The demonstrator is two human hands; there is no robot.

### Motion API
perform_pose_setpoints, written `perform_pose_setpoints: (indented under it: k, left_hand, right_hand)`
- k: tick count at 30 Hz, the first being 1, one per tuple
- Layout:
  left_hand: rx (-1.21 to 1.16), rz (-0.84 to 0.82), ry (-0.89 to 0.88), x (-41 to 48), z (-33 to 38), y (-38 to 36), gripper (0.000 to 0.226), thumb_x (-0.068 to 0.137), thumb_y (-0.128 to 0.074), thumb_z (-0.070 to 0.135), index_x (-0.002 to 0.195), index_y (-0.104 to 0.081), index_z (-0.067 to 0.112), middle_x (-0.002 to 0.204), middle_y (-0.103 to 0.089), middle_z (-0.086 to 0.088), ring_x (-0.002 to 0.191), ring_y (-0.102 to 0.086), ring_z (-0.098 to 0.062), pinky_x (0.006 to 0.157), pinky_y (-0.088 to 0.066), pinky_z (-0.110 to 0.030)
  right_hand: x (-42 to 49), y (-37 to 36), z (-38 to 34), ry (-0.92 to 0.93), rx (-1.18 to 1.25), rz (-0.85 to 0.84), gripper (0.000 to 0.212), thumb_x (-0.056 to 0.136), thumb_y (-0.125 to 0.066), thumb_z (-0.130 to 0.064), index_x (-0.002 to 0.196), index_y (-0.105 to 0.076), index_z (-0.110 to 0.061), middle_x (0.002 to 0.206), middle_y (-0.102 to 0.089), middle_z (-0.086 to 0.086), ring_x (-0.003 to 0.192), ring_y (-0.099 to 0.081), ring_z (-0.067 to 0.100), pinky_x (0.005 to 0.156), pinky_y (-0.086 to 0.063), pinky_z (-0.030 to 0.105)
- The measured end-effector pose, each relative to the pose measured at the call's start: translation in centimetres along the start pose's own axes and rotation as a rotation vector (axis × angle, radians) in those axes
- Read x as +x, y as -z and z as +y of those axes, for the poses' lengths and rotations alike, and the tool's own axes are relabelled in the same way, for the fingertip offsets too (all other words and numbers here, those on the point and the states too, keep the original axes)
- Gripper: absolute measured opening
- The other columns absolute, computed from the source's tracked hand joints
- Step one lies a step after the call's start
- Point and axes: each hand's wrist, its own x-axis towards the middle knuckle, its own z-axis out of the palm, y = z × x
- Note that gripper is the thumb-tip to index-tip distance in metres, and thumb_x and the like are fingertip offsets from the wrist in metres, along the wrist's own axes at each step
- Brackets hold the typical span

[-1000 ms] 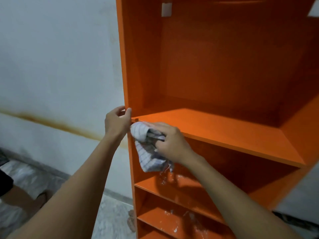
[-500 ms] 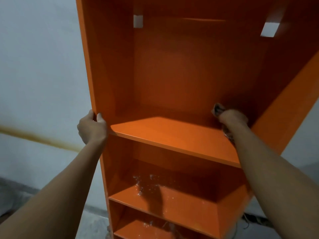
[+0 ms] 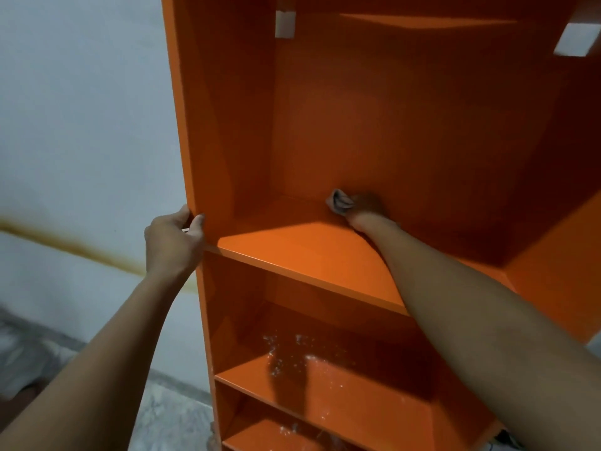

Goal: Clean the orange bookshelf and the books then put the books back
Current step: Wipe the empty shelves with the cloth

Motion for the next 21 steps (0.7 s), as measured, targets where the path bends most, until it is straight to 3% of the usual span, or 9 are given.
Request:
perform_pose_setpoints:
  k: [6,15,18,21]
  left_hand:
    - [0.032,-0.095,-0.031,0.7,0.0,0.8,0.038,0.099,-0.055,0.023,0.133,-0.058,0.006,0.128,-0.064,-0.012,0.116,-0.062,-0.032,0.098,-0.048,-0.038]
    - [0.039,-0.105,-0.065,1.5,-0.8,0.8,0.036,0.098,-0.056,0.024,0.13,-0.061,0.008,0.121,-0.068,-0.007,0.108,-0.067,-0.026,0.089,-0.049,-0.027]
    - [0.018,-0.105,-0.064,1.5,-0.8,0.9,0.036,0.098,-0.057,0.024,0.13,-0.061,0.008,0.12,-0.069,-0.006,0.107,-0.067,-0.024,0.086,-0.045,-0.022]
    - [0.012,-0.127,-0.04,1.6,-0.6,1.1,0.036,0.098,-0.056,0.025,0.13,-0.061,0.008,0.122,-0.068,-0.006,0.11,-0.065,-0.024,0.087,-0.046,-0.023]
  right_hand:
    - [4.1,-3.8,-6.3,0.14,-0.054,-0.031,0.038,0.098,-0.05,-0.022,0.135,-0.056,-0.014,0.14,-0.053,0.014,0.12,-0.055,0.035,0.096,-0.048,0.038]
    - [6.9,-7.1,-11.0,0.271,-0.153,-0.091,0.049,0.096,-0.056,-0.02,0.143,-0.046,-0.01,0.145,-0.047,0.017,0.127,-0.049,0.035,0.1,-0.042,0.037]
    - [6.7,-7.0,-10.5,0.3,-0.148,-0.093,0.044,0.093,-0.061,-0.017,0.136,-0.054,-0.01,0.135,-0.056,0.016,0.118,-0.056,0.033,0.091,-0.047,0.036]
    - [5.6,-7.2,-10.2,0.309,0.015,-0.107,0.034,0.09,-0.063,-0.014,0.124,-0.063,-0.013,0.112,-0.066,0.01,0.095,-0.063,0.025,0.074,-0.05,0.033]
